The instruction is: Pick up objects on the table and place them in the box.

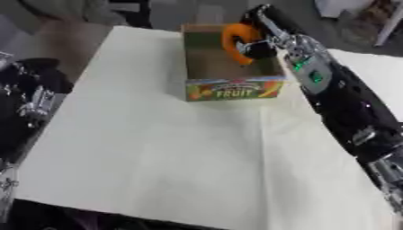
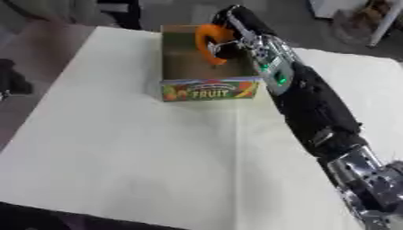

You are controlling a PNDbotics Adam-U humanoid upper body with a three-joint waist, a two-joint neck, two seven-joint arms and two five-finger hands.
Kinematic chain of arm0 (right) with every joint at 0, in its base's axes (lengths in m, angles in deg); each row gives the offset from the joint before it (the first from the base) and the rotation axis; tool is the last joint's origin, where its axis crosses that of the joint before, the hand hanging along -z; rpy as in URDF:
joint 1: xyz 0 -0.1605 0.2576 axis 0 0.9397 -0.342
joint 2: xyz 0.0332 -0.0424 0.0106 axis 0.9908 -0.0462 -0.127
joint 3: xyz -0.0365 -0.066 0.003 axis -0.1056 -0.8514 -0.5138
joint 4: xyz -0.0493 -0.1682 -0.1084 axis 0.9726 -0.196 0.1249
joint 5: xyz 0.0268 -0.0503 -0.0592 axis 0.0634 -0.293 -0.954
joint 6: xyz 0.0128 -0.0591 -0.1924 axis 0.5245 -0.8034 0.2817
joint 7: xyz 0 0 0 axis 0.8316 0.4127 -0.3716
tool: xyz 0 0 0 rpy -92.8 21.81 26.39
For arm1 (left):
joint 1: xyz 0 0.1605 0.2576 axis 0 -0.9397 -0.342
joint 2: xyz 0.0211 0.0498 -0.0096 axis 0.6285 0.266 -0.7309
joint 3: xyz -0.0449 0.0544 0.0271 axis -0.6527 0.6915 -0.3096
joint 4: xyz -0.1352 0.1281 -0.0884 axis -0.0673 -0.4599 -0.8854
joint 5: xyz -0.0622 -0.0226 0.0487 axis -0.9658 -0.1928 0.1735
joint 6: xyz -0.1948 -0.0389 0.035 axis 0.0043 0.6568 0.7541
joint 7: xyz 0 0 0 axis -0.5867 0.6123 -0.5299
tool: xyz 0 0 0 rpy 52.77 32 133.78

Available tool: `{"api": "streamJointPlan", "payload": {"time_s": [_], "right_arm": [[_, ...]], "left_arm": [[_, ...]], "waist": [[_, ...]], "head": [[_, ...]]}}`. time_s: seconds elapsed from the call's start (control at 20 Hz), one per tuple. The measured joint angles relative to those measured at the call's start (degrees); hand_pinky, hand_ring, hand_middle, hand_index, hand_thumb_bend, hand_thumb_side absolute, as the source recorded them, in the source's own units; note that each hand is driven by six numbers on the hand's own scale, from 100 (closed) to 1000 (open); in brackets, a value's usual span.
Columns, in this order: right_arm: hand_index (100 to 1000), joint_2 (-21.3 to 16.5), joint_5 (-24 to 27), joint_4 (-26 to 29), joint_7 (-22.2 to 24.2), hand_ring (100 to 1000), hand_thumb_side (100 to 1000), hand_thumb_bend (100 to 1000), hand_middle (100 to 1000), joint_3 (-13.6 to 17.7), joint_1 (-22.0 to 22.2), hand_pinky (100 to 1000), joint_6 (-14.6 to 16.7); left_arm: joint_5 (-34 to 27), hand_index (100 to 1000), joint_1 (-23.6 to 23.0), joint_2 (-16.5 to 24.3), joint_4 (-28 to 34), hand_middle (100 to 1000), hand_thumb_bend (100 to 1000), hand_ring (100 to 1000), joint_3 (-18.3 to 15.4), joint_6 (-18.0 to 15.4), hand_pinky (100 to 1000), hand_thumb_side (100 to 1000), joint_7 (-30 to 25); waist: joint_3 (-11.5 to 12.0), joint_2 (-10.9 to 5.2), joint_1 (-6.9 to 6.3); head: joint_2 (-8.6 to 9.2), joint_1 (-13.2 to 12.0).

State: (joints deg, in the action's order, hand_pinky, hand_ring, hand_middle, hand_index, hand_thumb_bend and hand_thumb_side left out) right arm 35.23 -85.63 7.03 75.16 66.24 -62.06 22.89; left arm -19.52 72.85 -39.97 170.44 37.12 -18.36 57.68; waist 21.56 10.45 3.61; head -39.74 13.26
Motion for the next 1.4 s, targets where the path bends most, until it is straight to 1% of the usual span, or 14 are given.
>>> {"api": "streamJointPlan", "payload": {"time_s": [0.1, 0.15, 0.25, 0.35, 0.4, 0.5, 0.7, 0.75, 0.9, 0.95, 1.0, 1.05, 1.15, 1.4], "right_arm": [[693, 0.2, -2.8, -2.9, -3.7, 701, 181, 100, 597, 0.8, -0.6, 526, -0.5], [791, 0.4, -4.5, -4.1, -5.6, 828, 220, 210, 733, 1.1, -0.8, 700, -0.9], [891, 0.8, -8.1, -5.9, -8.7, 916, 259, 392, 854, 1.2, -1.2, 842, -1.6], [915, 1.0, -11.4, -6.7, -9.9, 942, 267, 440, 891, 1.2, -1.3, 896, -1.8], [923, 1.1, -12.6, -6.8, -9.9, 952, 311, 442, 903, 1.2, -1.3, 909, -1.7], [928, 1.1, -14.4, -6.7, -9.5, 957, 346, 444, 911, 1.2, -1.3, 918, -1.5], [921, 1.1, -15.5, -4.9, -8.2, 943, 283, 440, 898, 1.1, -1.3, 897, -1.1], [915, 1.1, -15.4, -4.2, -7.8, 923, 267, 439, 885, 0.8, -1.1, 851, -0.9], [904, 1.0, -13.5, -0.9, -5.9, 898, 223, 418, 853, -0.1, -0.5, 797, 0.3], [890, 1.0, -12.1, 0.4, -5.2, 879, 180, 372, 830, -0.5, -0.2, 766, 0.6], [885, 1.0, -10.5, 1.9, -4.5, 871, 179, 348, 821, -0.9, 0.2, 756, 1.0], [882, 0.9, -8.6, 3.3, -3.7, 861, 186, 286, 807, -1.3, 0.7, 744, 1.2], [863, 0.5, -4.2, 6.7, -2.0, 849, 191, 233, 769, -2.3, 1.9, 732, 1.6], [858, -1.8, 6.2, 17.1, 3.8, 849, 185, 183, 760, -5.4, 6.3, 725, 2.1]], "left_arm": [[-0.1, 721, 0.1, -0.2, 0.1, 550, 210, 601, 0.3, 0.1, 667, 418, -0.4], [-0.1, 721, 0.1, -0.4, 0.2, 549, 210, 601, 0.4, 0.2, 667, 419, -0.5], [-0.1, 721, 0.1, -0.4, 0.3, 549, 211, 601, 0.6, 0.2, 666, 417, -0.7], [-0.1, 721, 0.1, -0.4, 0.3, 549, 212, 600, 0.7, 0.2, 666, 419, -0.8], [-0.1, 721, 0.1, -0.4, 0.3, 549, 213, 600, 0.7, 0.2, 666, 419, -0.8], [-0.1, 721, 0.1, -0.4, 0.3, 549, 214, 600, 0.7, 0.2, 666, 420, -0.8], [-0.1, 721, -0.1, -0.4, 0.3, 549, 216, 601, 0.7, 0.2, 665, 420, -0.8], [-0.1, 721, -0.1, -0.4, 0.3, 549, 217, 601, 0.6, 0.2, 665, 420, -0.8], [-0.1, 719, -0.8, -0.4, 0.3, 548, 217, 601, 0.6, 0.2, 665, 424, -0.5], [-0.1, 719, -1.2, -0.4, 0.2, 548, 219, 601, 0.5, 0.2, 664, 426, -0.4], [-0.1, 719, -1.6, -0.4, 0.0, 548, 219, 601, 0.3, 0.2, 664, 427, -0.3], [0.0, 718, -2.0, -0.4, -0.1, 548, 219, 601, 0.2, 0.2, 664, 428, -0.1], [0.0, 718, -2.8, -0.4, -0.4, 548, 217, 601, -0.2, 0.2, 664, 431, 0.3], [0.7, 718, -4.2, -0.3, -1.1, 547, 216, 601, -1.0, 0.0, 664, 437, 1.1]], "waist": [[0.6, 0.22, 0.02], [0.7, 0.27, 0.02], [0.7, 0.38, 0.06], [0.4, 0.39, 0.15], [0.2, 0.39, 0.2], [-0.2, 0.39, 0.24], [-1.6, 0.23, 0.38], [-2.1, 0.07, 0.37], [-4.2, -0.63, 0.24], [-5.0, -0.89, 0.11], [-5.9, -1.11, -0.04], [-6.7, -1.33, -0.17], [-8.2, -1.84, -0.29], [-11.4, -2.36, -0.26]], "head": [[0.57, 1.0], [0.69, 1.3], [1.04, 1.9], [1.11, 2.2], [1.11, 2.3], [1.11, 2.3], [1.08, 2.1], [1.06, 1.9], [0.97, 1.1], [0.79, 0.8], [0.51, 0.4], [0.31, 0.1], [-0.25, -0.8], [-1.33, -2.8]]}}
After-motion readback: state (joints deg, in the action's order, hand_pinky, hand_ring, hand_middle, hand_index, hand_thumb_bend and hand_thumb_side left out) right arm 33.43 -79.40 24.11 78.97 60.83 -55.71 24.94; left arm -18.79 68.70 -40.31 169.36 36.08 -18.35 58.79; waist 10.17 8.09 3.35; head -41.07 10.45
